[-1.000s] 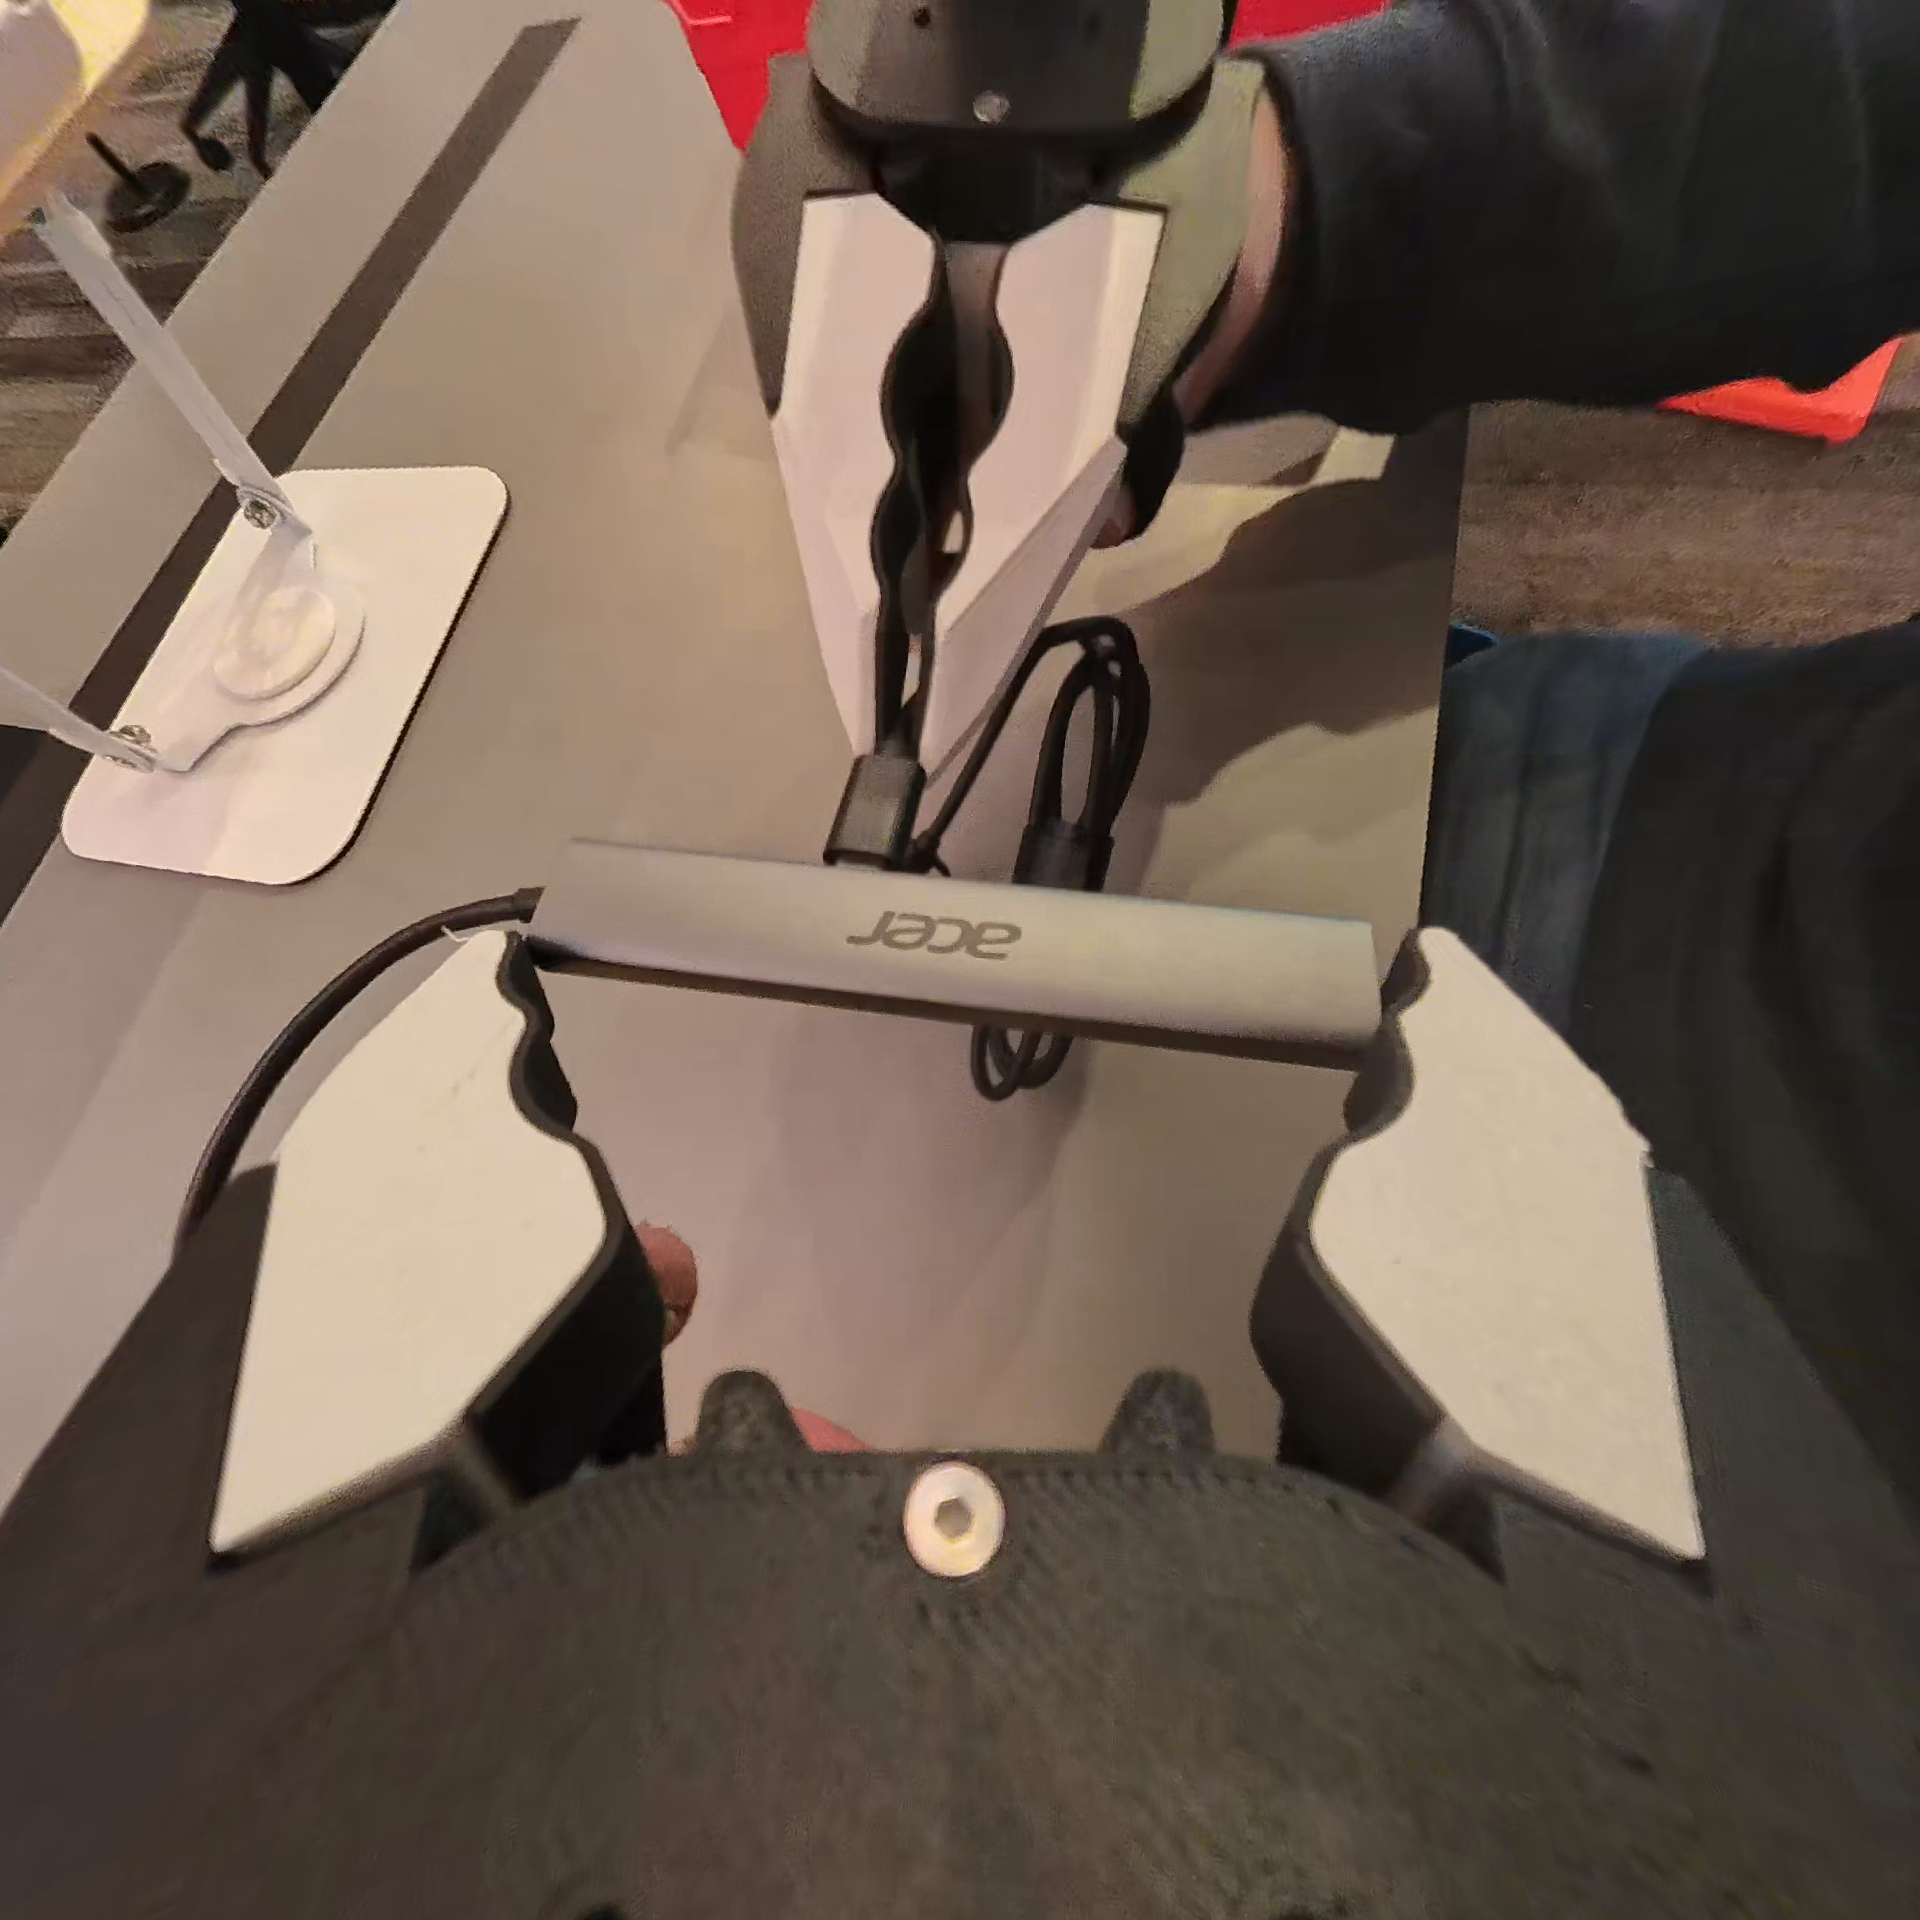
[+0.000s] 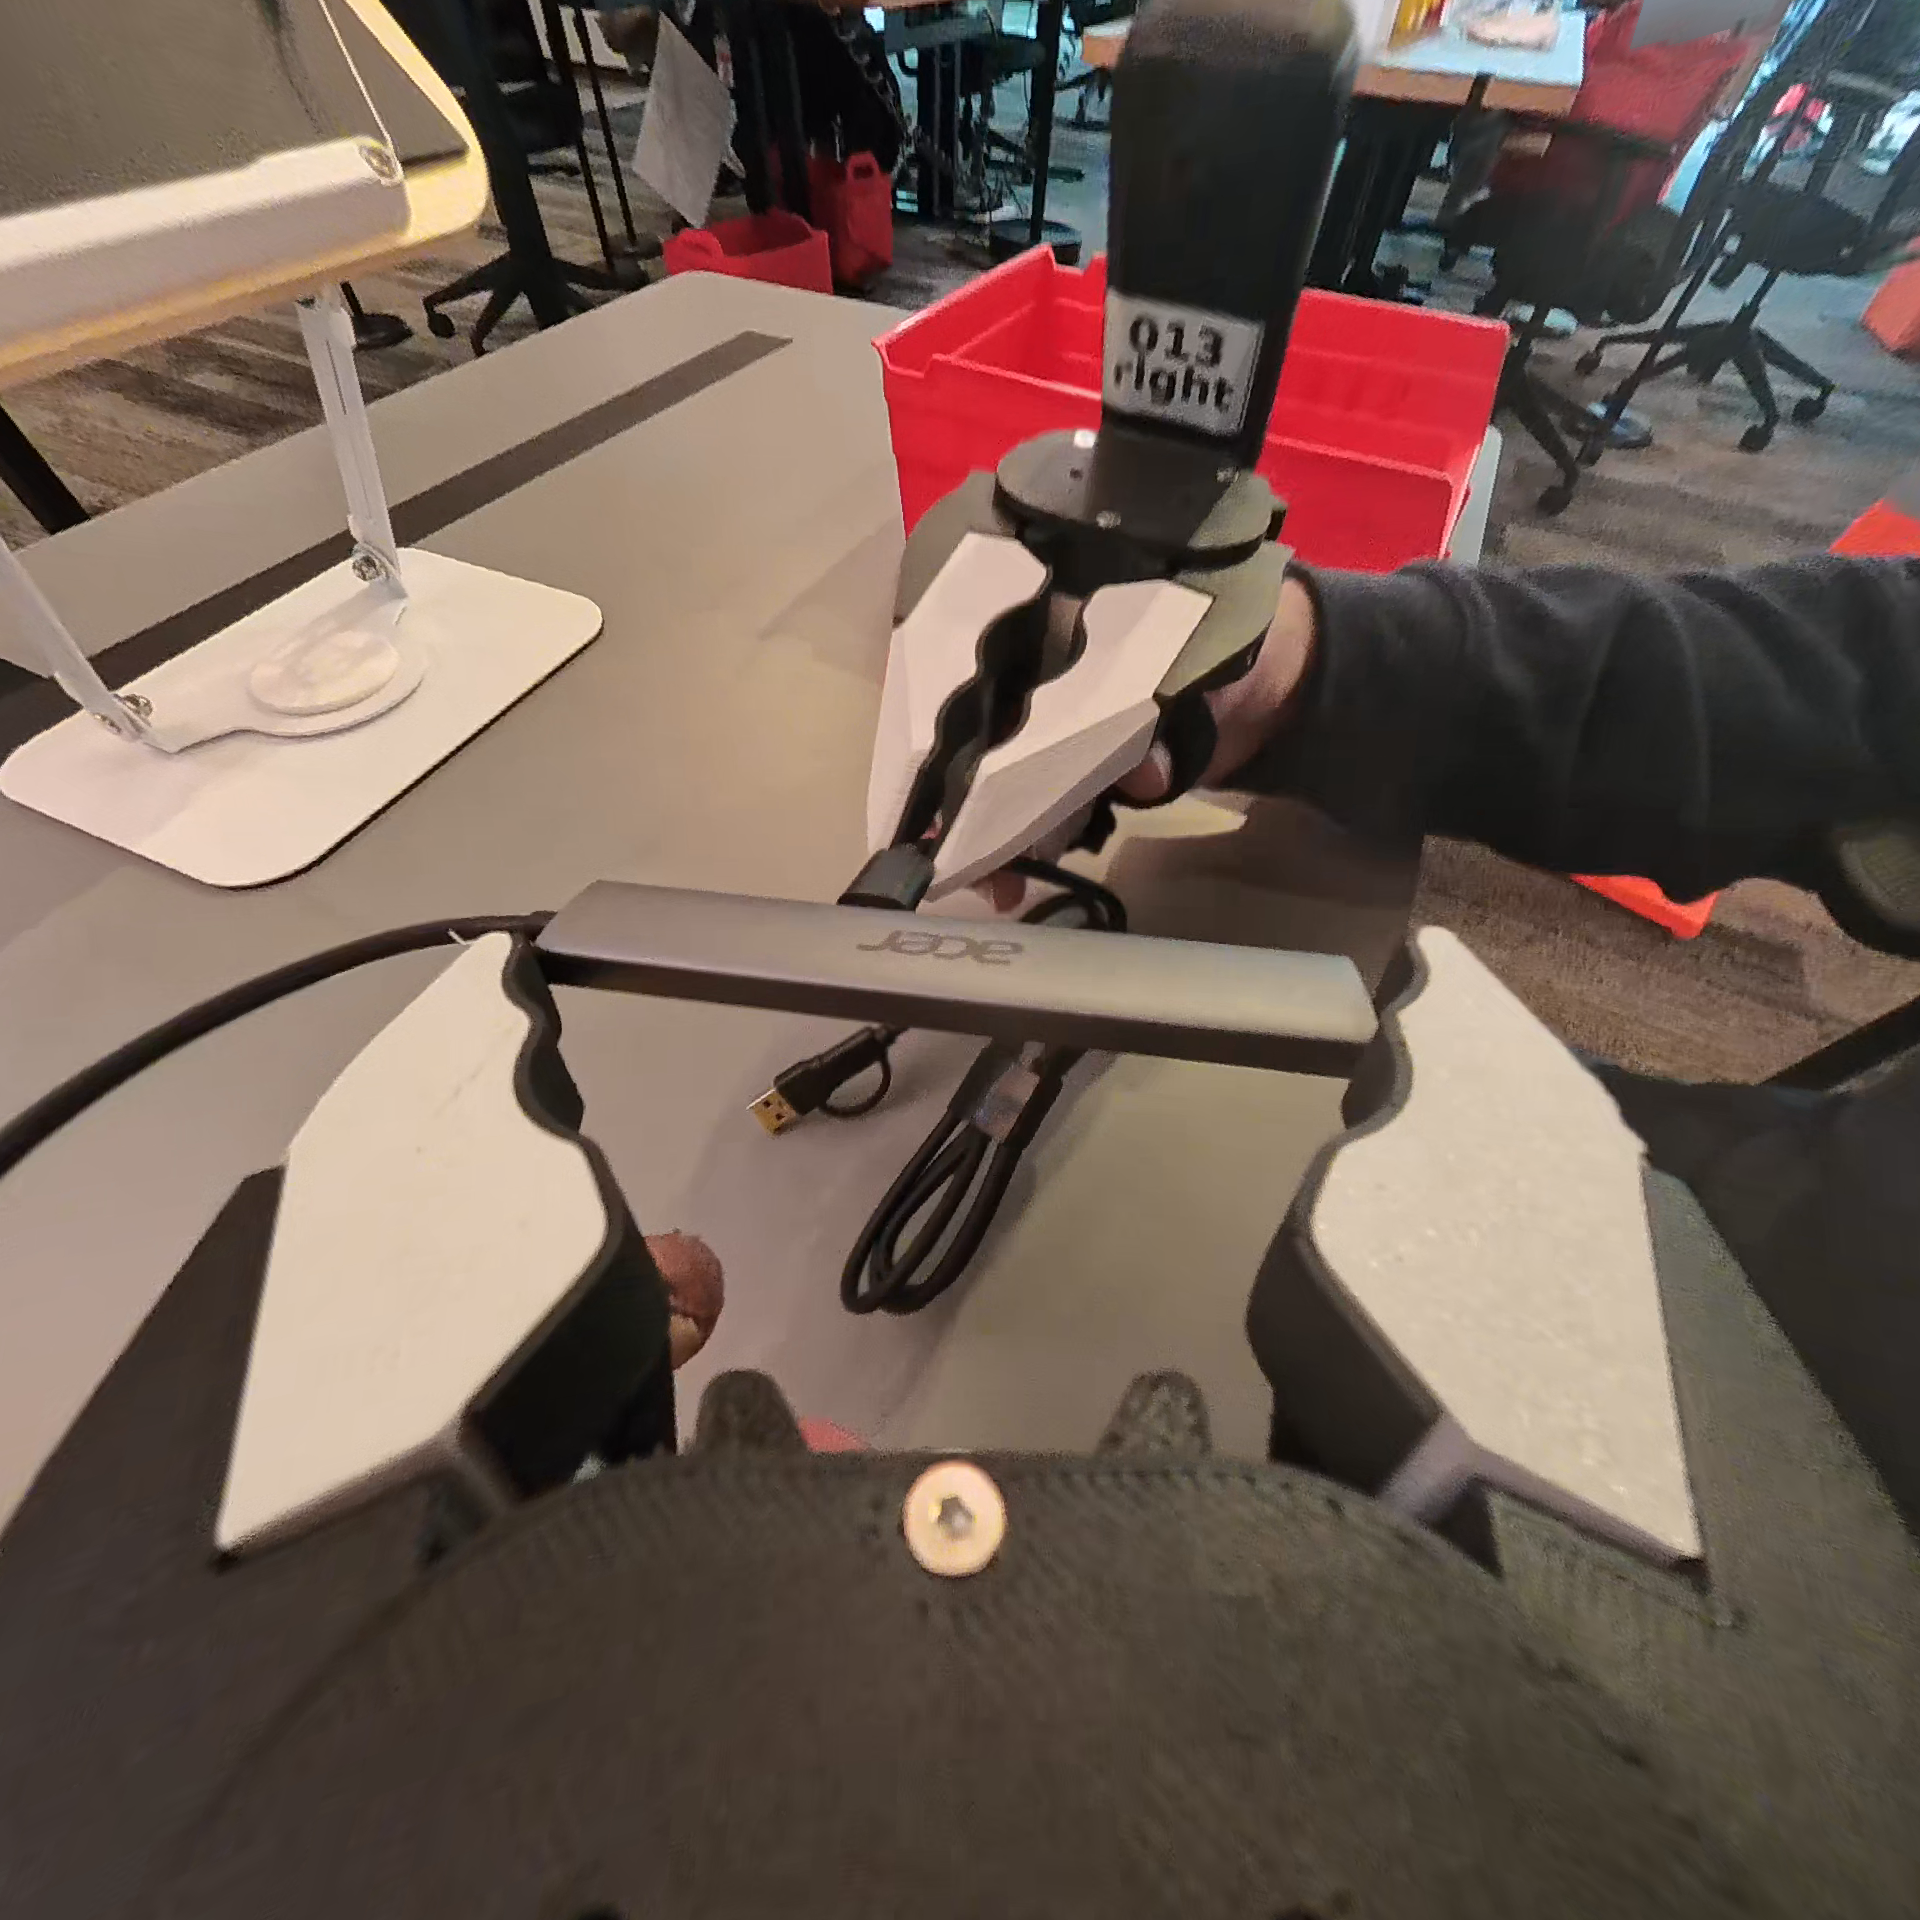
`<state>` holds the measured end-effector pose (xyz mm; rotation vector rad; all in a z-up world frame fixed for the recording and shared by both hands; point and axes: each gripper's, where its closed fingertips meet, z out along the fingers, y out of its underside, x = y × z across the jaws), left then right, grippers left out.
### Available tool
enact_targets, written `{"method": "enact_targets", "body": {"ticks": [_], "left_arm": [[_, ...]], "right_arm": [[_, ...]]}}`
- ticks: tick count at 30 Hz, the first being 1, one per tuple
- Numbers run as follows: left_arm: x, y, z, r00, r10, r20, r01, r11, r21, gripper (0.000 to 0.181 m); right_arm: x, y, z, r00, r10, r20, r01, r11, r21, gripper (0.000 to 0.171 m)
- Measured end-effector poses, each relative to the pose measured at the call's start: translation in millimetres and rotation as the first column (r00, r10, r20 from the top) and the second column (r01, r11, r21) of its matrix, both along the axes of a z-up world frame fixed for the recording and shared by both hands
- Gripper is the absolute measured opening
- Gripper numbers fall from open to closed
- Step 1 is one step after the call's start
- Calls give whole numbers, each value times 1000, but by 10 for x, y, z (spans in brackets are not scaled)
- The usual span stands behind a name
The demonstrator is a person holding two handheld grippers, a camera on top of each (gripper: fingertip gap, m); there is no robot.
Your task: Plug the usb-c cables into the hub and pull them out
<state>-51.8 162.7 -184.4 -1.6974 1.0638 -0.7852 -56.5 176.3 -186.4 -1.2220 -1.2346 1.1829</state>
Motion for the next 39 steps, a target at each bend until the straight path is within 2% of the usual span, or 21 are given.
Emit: {"method": "enact_targets", "body": {"ticks": [4,10,17,21,23,30,34,39], "left_arm": [[35,14,114,994,24,108,-21,999,-30,141],[49,37,212,974,51,221,-35,997,-75,139],[62,37,246,960,62,273,-36,994,-100,138],[72,23,269,958,52,281,-27,995,-93,138],[76,16,286,954,52,294,-26,995,-92,138],[68,6,368,924,54,378,-16,995,-101,137],[72,-18,311,940,24,340,2,997,-75,137],[114,-79,117,978,-29,207,33,999,-12,137]], "right_arm": [[19,15,47,995,-5,-95,-1,998,-67,6],[-2,12,55,988,-9,-152,-8,994,-113,11],[-48,-19,97,979,-4,-205,-27,989,-144,20],[-69,-38,122,974,12,-224,-46,988,-147,20],[-65,-33,156,968,20,-249,-61,985,-161,12],[-58,-34,260,936,5,-352,-89,971,-223,10],[-40,-47,242,952,32,-304,-94,977,-191,10],[28,-83,149,991,95,-91,-103,991,-84,10]]}}
